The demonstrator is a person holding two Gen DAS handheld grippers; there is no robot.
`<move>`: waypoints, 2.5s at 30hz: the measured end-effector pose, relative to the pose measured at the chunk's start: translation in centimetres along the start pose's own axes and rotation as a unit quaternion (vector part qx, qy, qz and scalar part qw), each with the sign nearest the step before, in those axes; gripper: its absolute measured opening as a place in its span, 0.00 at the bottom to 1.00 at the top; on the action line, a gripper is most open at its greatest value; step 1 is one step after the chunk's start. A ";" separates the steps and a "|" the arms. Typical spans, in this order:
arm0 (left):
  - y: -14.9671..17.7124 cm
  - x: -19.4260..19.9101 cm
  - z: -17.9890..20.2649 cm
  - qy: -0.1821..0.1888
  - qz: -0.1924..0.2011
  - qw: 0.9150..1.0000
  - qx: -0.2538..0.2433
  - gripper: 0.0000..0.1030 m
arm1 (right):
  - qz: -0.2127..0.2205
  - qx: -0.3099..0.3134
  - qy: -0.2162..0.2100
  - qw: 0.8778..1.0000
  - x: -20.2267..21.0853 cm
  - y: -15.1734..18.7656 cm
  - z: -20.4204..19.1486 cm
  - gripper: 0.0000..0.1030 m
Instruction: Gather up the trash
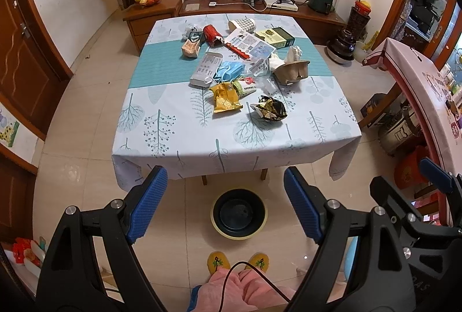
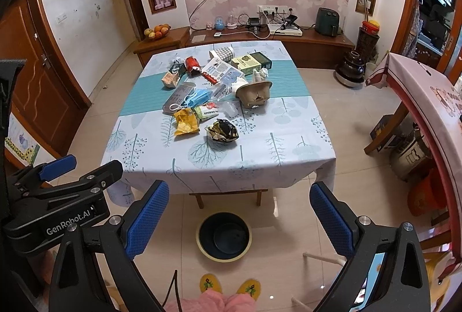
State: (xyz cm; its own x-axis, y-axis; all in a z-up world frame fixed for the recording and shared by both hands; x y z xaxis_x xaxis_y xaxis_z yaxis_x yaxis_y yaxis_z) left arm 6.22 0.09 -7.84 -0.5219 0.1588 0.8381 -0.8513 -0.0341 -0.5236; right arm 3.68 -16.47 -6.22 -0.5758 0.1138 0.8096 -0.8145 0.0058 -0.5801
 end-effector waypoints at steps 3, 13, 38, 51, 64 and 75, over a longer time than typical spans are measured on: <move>0.1 -0.4 -0.2 -0.001 0.000 1.000 0.005 0.79 | 0.003 0.001 -0.006 1.000 -0.1 0.0 0.3 0.95; 0.0 -0.6 -0.3 -0.011 0.009 1.000 0.012 0.79 | -0.002 0.007 -0.024 1.000 -0.8 0.2 0.2 0.88; 0.1 -0.2 0.1 -0.038 0.024 0.998 0.039 0.79 | 0.010 0.031 -0.070 0.997 -2.5 -1.2 0.3 0.88; -9.0 -8.1 -4.9 0.035 -0.019 0.999 0.004 0.78 | -0.026 -0.006 -0.024 0.999 -9.4 -7.4 -3.9 0.88; -14.0 -24.7 -11.0 0.104 -0.120 0.987 0.011 0.78 | -0.116 -0.099 0.024 0.988 -24.7 -9.5 -6.1 0.80; -12.6 -33.9 -10.4 0.138 -0.180 0.974 0.019 0.78 | -0.186 -0.186 0.018 0.965 -34.9 -6.8 -6.2 0.78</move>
State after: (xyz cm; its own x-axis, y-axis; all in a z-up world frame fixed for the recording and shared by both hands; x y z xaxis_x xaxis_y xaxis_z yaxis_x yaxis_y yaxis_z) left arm 35.18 5.43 -31.22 -0.1596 0.4266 0.8903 -0.9804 0.0373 -0.1936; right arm 29.76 -14.30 -31.03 -0.2414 0.0688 0.9680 -0.8786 0.4081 -0.2481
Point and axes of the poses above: each gripper's, at about its wrist camera, not at the fingertips, and x roughly against the way its jaws point, z to its right, y to its underside, the point moved 9 cm from there along -x, roughly the way its jaws point, and after that the axes turned 9 degrees about y, right-handed, at the moved point
